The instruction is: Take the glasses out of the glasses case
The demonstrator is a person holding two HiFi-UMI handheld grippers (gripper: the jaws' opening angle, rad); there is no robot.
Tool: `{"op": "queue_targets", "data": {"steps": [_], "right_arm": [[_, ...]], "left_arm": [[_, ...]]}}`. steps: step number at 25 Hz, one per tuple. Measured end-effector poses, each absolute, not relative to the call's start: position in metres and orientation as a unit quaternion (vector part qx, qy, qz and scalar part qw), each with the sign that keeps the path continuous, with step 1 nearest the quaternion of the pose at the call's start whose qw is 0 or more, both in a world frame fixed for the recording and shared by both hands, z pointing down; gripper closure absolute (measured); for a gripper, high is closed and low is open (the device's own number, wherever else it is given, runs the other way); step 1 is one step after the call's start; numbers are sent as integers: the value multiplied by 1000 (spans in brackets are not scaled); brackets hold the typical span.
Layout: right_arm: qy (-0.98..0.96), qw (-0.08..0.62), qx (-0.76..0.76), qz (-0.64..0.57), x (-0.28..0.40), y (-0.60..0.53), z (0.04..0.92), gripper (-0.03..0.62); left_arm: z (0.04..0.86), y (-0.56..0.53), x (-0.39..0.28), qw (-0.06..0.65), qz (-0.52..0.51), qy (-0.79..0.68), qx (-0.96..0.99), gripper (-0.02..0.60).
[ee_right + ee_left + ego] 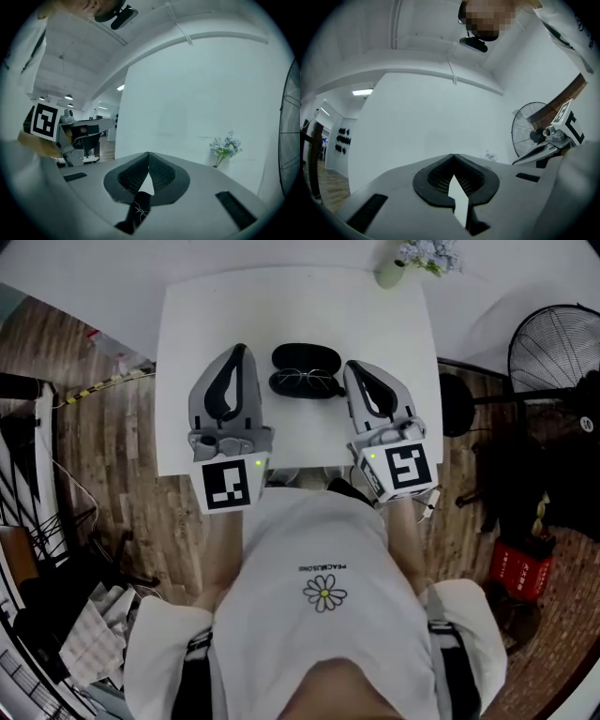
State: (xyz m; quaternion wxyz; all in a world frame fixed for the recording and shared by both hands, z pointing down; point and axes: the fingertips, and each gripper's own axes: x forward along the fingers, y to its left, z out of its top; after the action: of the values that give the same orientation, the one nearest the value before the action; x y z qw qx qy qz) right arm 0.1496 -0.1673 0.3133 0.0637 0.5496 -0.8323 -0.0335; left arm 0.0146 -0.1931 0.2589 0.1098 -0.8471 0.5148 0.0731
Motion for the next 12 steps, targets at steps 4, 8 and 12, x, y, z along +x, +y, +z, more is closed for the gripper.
{"op": "queue_targets", "data": {"steps": [4, 8, 12], "right_arm": [[-848, 66, 525, -35, 161, -175, 316, 585], [-856, 63, 511, -32, 171, -178, 316, 585], [-865, 61, 497, -28, 177, -181, 321, 585]], "left_arm": [[257, -196, 25, 119, 71, 537, -832, 565], [254, -198, 33, 125, 72, 551, -822, 565], [255, -198, 41, 128, 70, 557, -818, 565]]}}
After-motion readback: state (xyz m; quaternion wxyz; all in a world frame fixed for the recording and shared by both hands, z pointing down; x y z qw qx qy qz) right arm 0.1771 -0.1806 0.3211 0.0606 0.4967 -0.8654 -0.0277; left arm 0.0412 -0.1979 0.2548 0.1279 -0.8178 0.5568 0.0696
